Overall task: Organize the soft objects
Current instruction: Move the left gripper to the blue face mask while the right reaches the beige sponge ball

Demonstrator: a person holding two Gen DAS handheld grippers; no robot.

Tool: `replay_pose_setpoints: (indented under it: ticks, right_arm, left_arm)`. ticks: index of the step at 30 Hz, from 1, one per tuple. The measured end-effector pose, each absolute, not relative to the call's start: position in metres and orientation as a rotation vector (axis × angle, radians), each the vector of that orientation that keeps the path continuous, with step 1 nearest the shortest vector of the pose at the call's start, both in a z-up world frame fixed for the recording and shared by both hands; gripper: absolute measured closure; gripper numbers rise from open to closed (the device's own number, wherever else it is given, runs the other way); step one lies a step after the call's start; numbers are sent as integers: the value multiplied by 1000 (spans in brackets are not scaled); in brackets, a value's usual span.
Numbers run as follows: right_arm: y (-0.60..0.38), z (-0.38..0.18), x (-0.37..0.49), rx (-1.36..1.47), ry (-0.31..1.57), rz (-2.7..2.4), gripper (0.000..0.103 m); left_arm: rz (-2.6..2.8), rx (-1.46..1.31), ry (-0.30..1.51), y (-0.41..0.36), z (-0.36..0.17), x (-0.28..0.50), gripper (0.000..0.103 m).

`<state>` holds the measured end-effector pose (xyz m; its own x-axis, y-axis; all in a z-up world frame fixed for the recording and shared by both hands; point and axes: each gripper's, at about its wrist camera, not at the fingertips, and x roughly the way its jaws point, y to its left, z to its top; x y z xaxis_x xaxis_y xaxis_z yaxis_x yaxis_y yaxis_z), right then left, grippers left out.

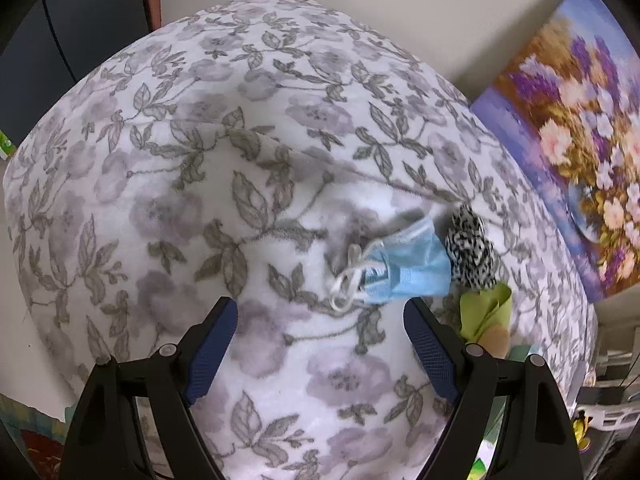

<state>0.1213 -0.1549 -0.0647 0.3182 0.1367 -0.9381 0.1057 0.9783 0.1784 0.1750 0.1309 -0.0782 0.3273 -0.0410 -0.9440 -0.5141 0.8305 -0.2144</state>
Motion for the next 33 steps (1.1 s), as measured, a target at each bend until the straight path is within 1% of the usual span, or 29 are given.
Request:
replay_pose_setpoints:
  ticks: [9,19,33]
  right_arm:
    - [-146,-68,145,239,1248,47,40]
    - [-126,-72,175,227,1232,100,40]
    - [-95,-96,201,174,1248,166,40]
  left_arm:
    - [372,-501,1191,150,-76,190,17]
    - [266,-398,1280,114,-97,218,17]
    - [176,-363,1308,97,-115,249,17]
